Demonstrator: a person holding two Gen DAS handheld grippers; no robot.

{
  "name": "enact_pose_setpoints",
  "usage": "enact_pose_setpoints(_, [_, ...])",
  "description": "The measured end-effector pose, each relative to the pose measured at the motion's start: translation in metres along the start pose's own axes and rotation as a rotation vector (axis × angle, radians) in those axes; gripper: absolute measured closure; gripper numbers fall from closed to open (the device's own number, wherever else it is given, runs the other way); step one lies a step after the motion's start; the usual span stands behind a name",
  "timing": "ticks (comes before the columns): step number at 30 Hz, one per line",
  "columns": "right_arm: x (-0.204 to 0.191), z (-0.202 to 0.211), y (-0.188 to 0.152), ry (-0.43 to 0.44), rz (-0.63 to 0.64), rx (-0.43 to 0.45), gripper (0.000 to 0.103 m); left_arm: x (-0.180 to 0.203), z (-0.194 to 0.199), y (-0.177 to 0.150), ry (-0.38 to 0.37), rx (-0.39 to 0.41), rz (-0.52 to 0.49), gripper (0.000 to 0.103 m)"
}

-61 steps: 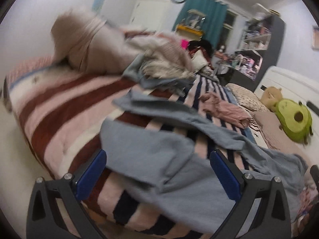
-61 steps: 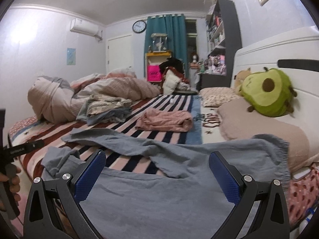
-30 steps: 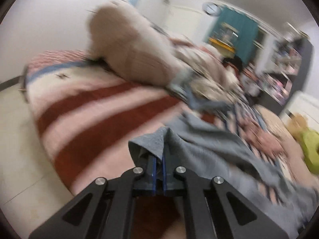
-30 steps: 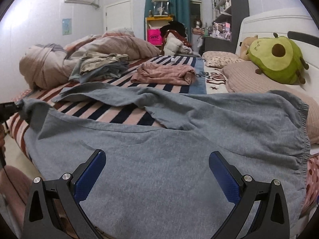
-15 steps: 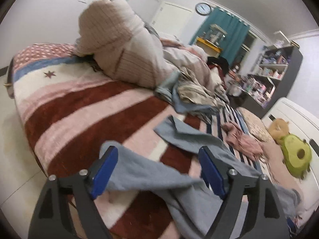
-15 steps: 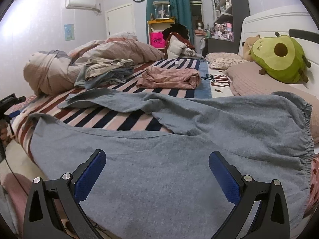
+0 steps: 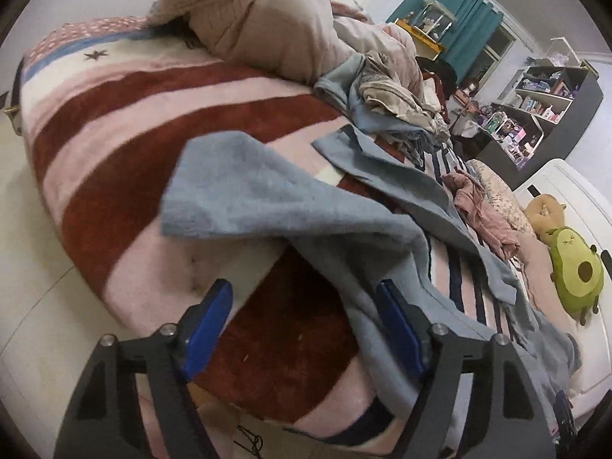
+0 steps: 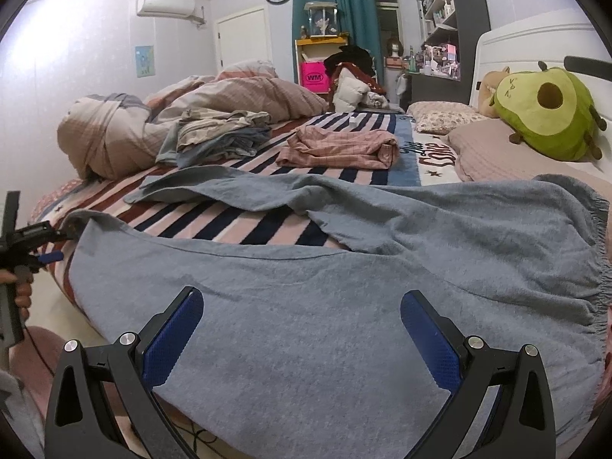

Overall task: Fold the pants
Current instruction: 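Grasp a grey sweatpants leg hem with the left gripper and lift it, then grasp the elastic waistband with the right gripper while the left gripper holds the leg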

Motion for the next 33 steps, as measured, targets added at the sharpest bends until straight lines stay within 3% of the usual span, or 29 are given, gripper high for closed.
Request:
enact_pose_setpoints(5, [0.006, -0.004, -0.007, 0.015, -0.023, -0.032, 0.001, 0.005, -0.028, 0.022, 0.019, 0.011, -0.015, 0.033])
enact_pose_setpoints(7, [0.007, -0.004, -0.010, 0.029, -0.038, -0.044, 0.001, 0.005, -0.040, 0.031, 0.018, 0.013, -0.002, 0.044])
enact_pose_setpoints(9, [0.010, -0.003, -0.014, 0.029, -0.045, -0.050, 0.001, 0.003, -0.049, 0.036, 0.031, 0.013, 0.014, 0.075])
enact_pose_setpoints(12, [0.018, 0.001, -0.016, 0.008, -0.055, -0.050, 0.001, 0.007, -0.051, 0.045, 0.015, 0.014, 0.024, 0.094])
enact_pose_setpoints(18, [0.043, 0.017, -0.017, -0.035, -0.081, -0.038, 0.001, -0.003, 0.001, 0.082, 0.205, 0.137, -0.033, 0.097])
enact_pose_setpoints(22, [0.071, 0.027, -0.018, -0.100, -0.095, -0.031, 0.001, -0.011, 0.002, 0.095, 0.255, 0.104, -0.063, 0.090])
enact_pose_setpoints(23, [0.081, 0.031, -0.017, -0.121, -0.100, -0.024, 0.001, -0.013, -0.001, 0.095, 0.289, 0.092, -0.085, 0.081])
enact_pose_setpoints(24, [0.089, 0.034, -0.017, -0.141, -0.102, -0.020, 0.001, -0.015, -0.003, 0.094, 0.308, 0.085, -0.095, 0.065])
enact_pose_setpoints(26, [0.111, 0.044, -0.017, -0.201, -0.108, -0.014, 0.001, -0.017, -0.003, 0.089, 0.291, 0.088, -0.072, 0.042])
enact_pose_setpoints(33, [0.219, 0.065, -0.044, -0.423, -0.135, -0.090, 0.001, -0.007, -0.005, 0.064, 0.244, 0.049, -0.067, 0.023])
Point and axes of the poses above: each gripper's, at about its wrist camera, not at the fingertips, and z roughly against the way its jaws point, x to its right, y to its top, the point moved 10 cm from there along -z, roughly the way its jaws point, and after that the axes turned 5 degrees about -y, right-handed, at the moved point
